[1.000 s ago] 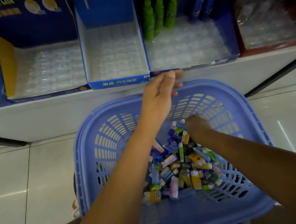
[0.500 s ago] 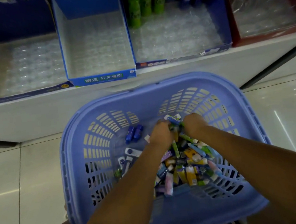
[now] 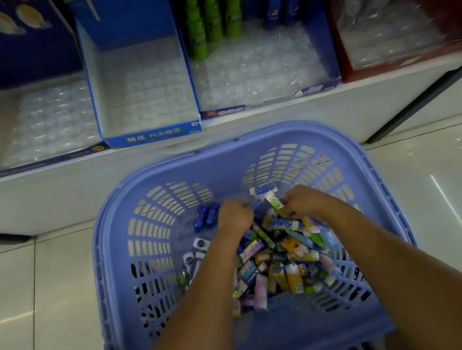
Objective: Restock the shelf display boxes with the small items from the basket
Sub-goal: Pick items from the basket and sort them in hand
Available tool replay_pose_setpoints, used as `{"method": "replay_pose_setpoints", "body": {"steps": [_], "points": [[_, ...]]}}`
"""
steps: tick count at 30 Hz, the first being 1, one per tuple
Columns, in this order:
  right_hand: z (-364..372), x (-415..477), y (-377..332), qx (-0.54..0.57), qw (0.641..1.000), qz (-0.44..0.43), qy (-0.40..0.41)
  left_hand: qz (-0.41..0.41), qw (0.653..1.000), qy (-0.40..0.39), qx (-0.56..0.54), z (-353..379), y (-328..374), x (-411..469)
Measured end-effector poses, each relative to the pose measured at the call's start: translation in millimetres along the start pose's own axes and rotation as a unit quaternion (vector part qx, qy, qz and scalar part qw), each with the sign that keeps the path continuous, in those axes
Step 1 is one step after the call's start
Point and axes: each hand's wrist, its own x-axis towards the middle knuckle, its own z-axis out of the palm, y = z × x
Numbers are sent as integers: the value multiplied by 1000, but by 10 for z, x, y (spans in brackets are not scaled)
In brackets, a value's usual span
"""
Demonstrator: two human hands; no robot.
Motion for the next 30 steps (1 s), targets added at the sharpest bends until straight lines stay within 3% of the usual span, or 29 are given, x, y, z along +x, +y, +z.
{"method": "replay_pose_setpoints", "body": {"steps": [2, 4, 7, 10, 16, 19, 24, 30], "points": [[-45, -154, -23, 170, 985, -19, -23, -20, 991, -21, -130, -179, 23, -165], [-86, -342, -51, 319, 944, -58, -53, -31, 960, -65, -272, -343, 76, -340], [-146, -592, -146, 438, 888, -136, -32, -10, 895, -96, -435, -609, 180, -627], [-194, -837, -345, 515, 837, -184, -20, 3, 867, -104, -488, -896, 284, -882], [-253, -1289, -874, 474, 819, -324, 6, 108, 877, -85, -461, -1423, 445, -1304], [-305, -1455, -1158, 407, 832, -372, 59, 190, 891, 14, -413, -1690, 423, -1449], [-306, -1442, -1756, 329, 853, -368, 170, 251, 884, 194, -343, -2055, 306, -1494], [-364, -1231, -2374, 255, 837, -399, 276, 280, 885, 297, -225, -2184, 205, -1348]]}}
